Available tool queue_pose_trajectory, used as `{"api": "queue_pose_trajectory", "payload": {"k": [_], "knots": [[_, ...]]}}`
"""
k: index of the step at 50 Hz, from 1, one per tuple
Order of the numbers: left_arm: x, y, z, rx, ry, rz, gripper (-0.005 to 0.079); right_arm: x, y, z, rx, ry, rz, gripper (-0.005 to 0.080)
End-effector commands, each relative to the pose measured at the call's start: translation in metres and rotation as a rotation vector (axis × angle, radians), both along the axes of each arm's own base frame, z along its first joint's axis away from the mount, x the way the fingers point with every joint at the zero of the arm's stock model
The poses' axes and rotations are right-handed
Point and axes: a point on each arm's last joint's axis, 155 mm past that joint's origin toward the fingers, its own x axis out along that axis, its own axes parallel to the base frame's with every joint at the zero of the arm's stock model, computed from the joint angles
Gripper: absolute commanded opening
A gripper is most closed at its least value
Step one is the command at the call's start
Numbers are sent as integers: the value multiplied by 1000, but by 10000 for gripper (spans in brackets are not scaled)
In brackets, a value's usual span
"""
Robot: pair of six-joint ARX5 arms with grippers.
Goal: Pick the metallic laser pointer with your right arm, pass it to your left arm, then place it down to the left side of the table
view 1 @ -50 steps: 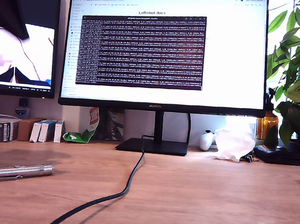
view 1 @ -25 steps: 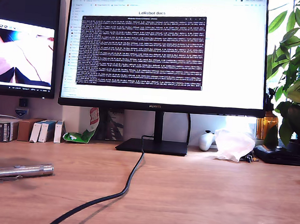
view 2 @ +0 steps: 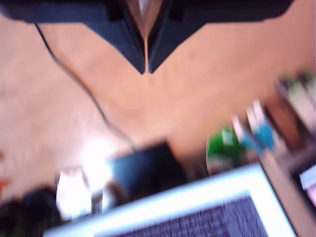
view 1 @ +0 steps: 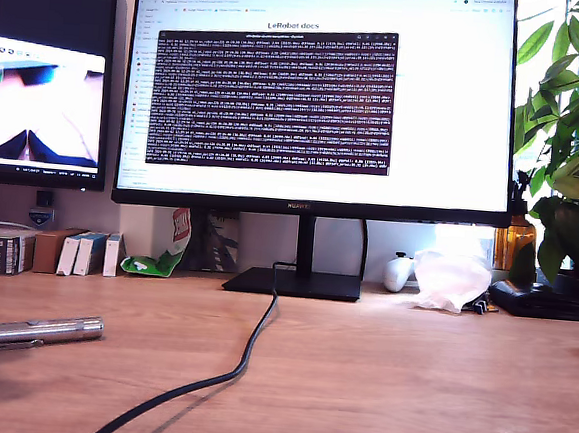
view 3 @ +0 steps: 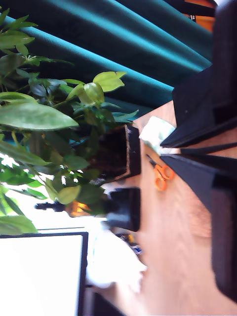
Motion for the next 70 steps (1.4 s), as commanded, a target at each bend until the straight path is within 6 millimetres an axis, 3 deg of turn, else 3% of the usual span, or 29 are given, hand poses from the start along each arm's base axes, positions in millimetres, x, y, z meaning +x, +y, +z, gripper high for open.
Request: {"api": "queue_pose_trajectory", "payload": {"k": [1,5,9,20,27,36,41,49,65,70], "knots": [[8,-3,13,-46,-48,7,-19,3,-1,1,68,-42,-22,-9],[9,-8,28,-87,-97,-11,-19,4,0,9,148,-98,-33,-9],[8,-11,29,-82,-102,-30,-19,5,0,7,282,-134,-55,-9],[11,-17,24,-38,-176,-74,-19,14,0,24,265,-243,-53,-9],[14,-17,3,-22,-216,-80,-19,19,-9,6,205,-233,-114,-9],[20,-14,-27,-32,-255,-48,-19,36,0,-25,48,-199,-70,-9],[18,-12,-50,-16,-263,-45,-19,42,11,-32,-18,-178,-2,-9],[12,-5,-82,22,-271,-19,-19,41,11,-34,-22,-175,-1,-9],[-9,6,-73,-4,-385,26,-19,25,4,-36,0,-193,-11,-9],[-9,10,-81,3,-387,46,-19,26,5,-40,-2,-181,-6,-9]]}}
